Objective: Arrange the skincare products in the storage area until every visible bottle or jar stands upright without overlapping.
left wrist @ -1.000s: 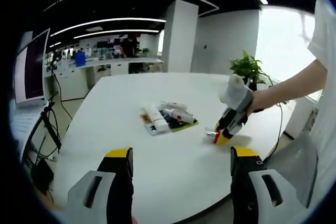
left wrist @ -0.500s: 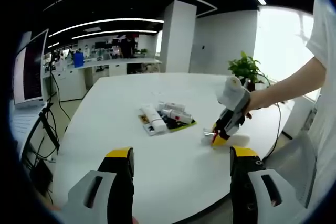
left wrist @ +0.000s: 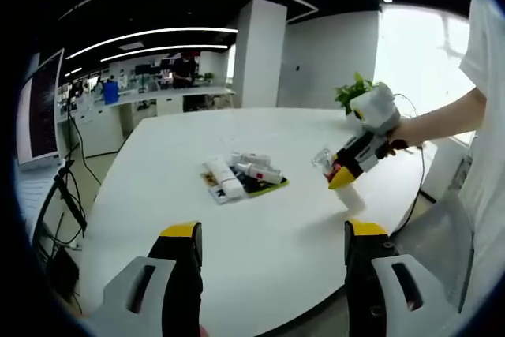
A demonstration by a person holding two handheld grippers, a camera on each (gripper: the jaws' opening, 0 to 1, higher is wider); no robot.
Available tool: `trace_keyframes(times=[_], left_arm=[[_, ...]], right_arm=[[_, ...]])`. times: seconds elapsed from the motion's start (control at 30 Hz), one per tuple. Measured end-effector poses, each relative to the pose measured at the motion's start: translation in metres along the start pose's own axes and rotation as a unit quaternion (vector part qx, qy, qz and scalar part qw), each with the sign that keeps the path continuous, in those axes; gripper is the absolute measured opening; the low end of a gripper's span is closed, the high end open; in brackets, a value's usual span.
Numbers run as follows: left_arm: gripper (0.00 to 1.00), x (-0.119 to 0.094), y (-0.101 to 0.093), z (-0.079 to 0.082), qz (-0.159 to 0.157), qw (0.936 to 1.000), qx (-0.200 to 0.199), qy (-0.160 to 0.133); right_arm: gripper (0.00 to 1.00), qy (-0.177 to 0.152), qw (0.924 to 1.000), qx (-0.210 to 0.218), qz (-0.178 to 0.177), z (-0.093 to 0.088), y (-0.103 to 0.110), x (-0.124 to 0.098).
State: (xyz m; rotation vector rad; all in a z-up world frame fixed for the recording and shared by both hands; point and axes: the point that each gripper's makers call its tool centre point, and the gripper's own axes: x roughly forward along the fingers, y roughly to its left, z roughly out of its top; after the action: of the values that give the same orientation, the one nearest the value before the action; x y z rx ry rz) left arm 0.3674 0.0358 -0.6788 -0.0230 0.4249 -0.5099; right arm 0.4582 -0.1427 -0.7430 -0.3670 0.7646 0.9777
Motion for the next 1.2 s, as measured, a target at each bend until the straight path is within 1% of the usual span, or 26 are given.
trace_keyframes(times=[0.17, 0.27, 0.4, 0.53, 0.67, 0.83, 0.97, 1.07, 1.2], left_arm=[[0.71, -0.001, 0.000, 0.000, -0.001, 1.0000, -0.002, 0.001], [0.70, -0.001, 0.000, 0.000, -0.002, 1.0000, -0.002, 0.001], [0.70, -0.001, 0.000, -0.001, -0.002, 1.0000, 0.001, 0.003], [0.70, -0.001, -0.001, -0.002, -0.004, 1.0000, 0.005, 0.006], [0.70, -0.001, -0.001, -0.003, -0.005, 0.9999, 0.008, 0.009], [0.70, 0.000, -0.002, -0.004, -0.008, 0.9998, 0.011, 0.013], [0.70, 0.000, -0.001, -0.004, -0.007, 0.9999, 0.007, 0.013], [0.71, -0.001, 0.001, -0.004, -0.006, 0.9999, 0.001, 0.012], [0.71, 0.000, 0.001, -0.004, -0.005, 0.9999, -0.002, 0.012]], right_arm=[[0.28, -0.050, 0.9987, -0.006, 0.001, 0.007, -0.002, -0.018], [0.28, -0.066, 0.9978, -0.003, -0.003, 0.003, -0.006, -0.024], [0.28, -0.089, 0.9961, -0.001, -0.003, 0.000, -0.004, -0.029], [0.28, -0.103, 0.9946, 0.001, -0.009, -0.003, -0.003, -0.033], [0.29, -0.109, 0.9940, -0.003, -0.010, -0.009, -0.001, -0.037], [0.29, -0.105, 0.9945, -0.003, -0.008, -0.017, 0.001, -0.042], [0.30, -0.106, 0.9943, 0.002, -0.007, -0.018, 0.002, -0.041], [0.29, -0.100, 0.9949, -0.007, -0.013, -0.020, 0.003, -0.039], [0.29, -0.103, 0.9945, 0.004, -0.021, -0.020, 0.002, -0.041]])
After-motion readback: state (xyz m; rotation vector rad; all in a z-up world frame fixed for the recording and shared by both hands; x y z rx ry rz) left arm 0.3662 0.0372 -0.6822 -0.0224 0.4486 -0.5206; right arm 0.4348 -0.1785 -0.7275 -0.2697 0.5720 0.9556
